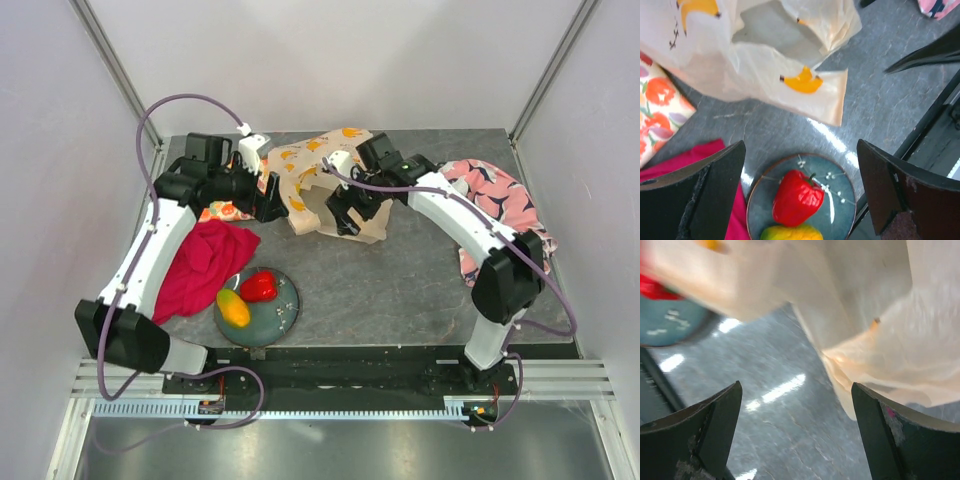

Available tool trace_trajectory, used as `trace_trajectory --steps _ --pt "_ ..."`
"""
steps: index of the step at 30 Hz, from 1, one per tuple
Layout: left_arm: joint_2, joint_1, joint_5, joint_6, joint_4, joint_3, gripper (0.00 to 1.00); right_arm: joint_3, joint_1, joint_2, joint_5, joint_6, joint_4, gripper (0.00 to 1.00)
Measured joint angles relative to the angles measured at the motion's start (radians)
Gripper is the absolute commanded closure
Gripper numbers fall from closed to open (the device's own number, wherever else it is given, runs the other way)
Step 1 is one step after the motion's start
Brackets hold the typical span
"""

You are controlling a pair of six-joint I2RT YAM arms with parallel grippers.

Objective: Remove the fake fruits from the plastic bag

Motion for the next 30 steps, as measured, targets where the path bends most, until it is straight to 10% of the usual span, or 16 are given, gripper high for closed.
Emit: trace_trajectory --steps 13,17,18,20,24,30 --pt "0.214 -0.064 -0.035 -0.162 0.026 0.076 0.07 -0.066 0.001 0.137 0.406 0.035 0.128 0.06" --pt "0.239 -0.072 -0.029 -0.225 0.029 0.076 0.38 -0.066 0.001 0.177 0.453 0.026 0.172 0.26" --pt "0.25 -0.072 -0.023 -0.236 0.03 0.077 0.7 -0.066 0.001 0.192 0.469 0.021 0.186 0.3" --pt "0.277 -0.072 -0.004 -0.261 0.033 0.076 0.95 -0.066 -0.002 0.23 0.5 0.005 0.213 0.54" --pt "0.319 -0.072 0.026 -0.274 0.045 0.077 0.98 -0.067 -0.037 0.278 0.491 -0.018 0.235 0.99" --pt "0.321 -0.071 0.059 -0.274 0.049 0.077 0.98 -0.08 -0.235 0.245 0.431 -0.027 0.236 0.99"
